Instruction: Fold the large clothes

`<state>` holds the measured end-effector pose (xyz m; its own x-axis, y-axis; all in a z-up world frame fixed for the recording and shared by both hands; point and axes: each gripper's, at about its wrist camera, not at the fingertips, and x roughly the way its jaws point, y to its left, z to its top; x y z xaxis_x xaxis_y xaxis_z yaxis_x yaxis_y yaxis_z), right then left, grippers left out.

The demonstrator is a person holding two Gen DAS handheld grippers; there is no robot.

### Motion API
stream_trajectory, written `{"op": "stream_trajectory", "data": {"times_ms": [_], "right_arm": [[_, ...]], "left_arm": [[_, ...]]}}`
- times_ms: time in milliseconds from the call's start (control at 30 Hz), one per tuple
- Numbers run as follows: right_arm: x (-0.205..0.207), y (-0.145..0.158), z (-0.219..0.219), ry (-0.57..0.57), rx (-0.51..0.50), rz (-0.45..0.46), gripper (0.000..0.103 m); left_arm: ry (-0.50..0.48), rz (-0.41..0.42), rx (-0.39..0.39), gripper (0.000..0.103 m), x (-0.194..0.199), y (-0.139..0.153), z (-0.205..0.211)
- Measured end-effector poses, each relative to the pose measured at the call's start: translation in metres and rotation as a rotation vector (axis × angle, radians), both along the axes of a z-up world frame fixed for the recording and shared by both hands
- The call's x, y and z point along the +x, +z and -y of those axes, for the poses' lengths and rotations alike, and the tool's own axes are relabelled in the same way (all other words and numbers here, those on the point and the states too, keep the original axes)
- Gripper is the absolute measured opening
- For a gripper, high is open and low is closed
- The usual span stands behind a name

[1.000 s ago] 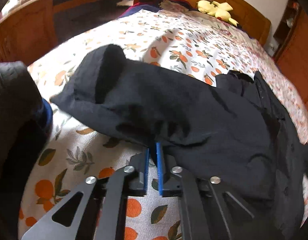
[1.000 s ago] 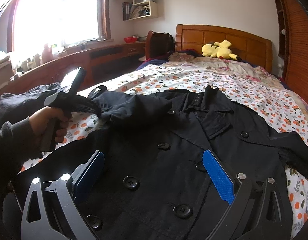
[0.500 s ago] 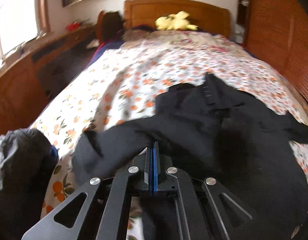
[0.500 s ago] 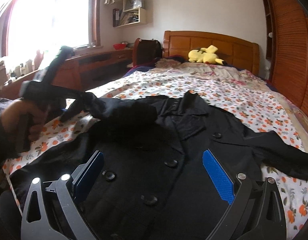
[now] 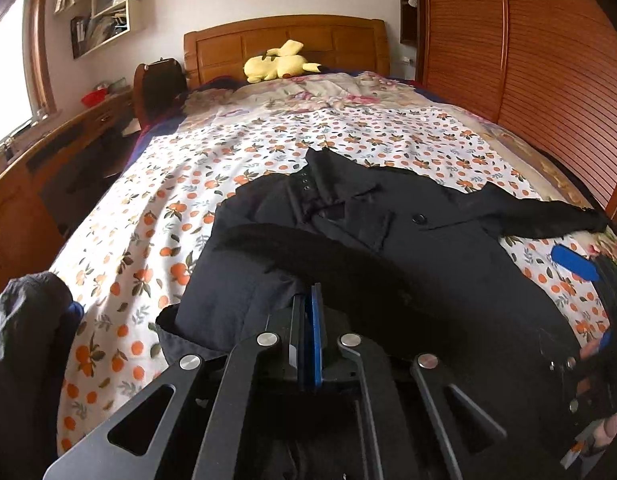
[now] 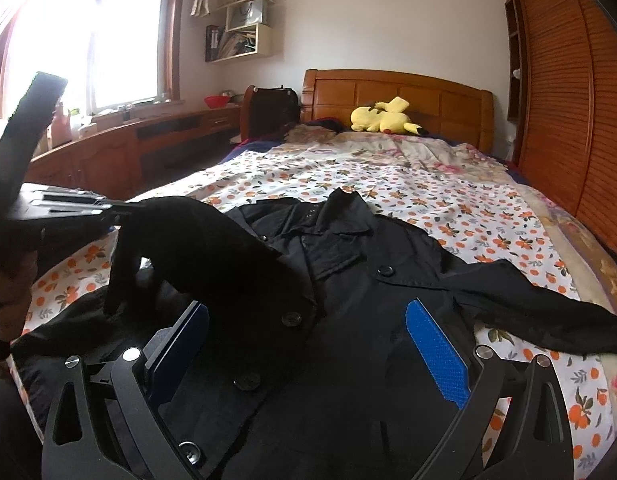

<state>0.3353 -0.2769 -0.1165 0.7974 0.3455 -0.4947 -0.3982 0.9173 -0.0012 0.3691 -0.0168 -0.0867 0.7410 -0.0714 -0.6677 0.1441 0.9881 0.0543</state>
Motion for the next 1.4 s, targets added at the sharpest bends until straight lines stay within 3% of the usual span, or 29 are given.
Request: {"op": "stream_trajectory", "data": {"times_ms": [33, 100, 167, 400, 467, 567, 1033, 1400], "right_arm": [[0.0, 0.0, 0.001, -0.001, -0.001, 0.0, 0.096], [-0.001, 0.0, 0.001, -0.003, -0.004, 0.0, 0.096], [0.0, -0.001, 0.002, -0.001, -0.001, -0.003, 0.096], [0.0, 0.002, -0.003, 0.011, 0.014, -0.004, 0.096], [0.001, 0.002, -0.007, 0.02, 0.018, -0.006, 0.096], [0.0, 0.001, -0.015, 0.033, 0.015, -0.01, 0.096], [-0.01, -0.006, -0.059, 0.111, 0.008, -0.018, 0.096], [-0.017, -0.016, -0.101, 0.185, 0.001, -0.059, 0.096]], "left_arm": [[0.002, -0.001, 0.002, 0.006, -0.004, -0.003, 0.001], [0.008, 0.0, 0.004, 0.021, -0.01, -0.008, -0.001], [0.01, 0.014, 0.003, 0.044, -0.02, -0.013, -0.002], [0.024, 0.076, 0.015, 0.081, -0.053, -0.016, -0.006], [0.035, 0.105, 0.003, 0.096, -0.065, -0.015, -0.011], [0.054, 0.145, 0.0, 0.101, -0.08, -0.015, -0.02], [0.162, 0.166, -0.039, 0.101, -0.126, -0.033, -0.084], [0.213, 0.181, -0.067, 0.101, -0.159, -0.029, -0.133]]}}
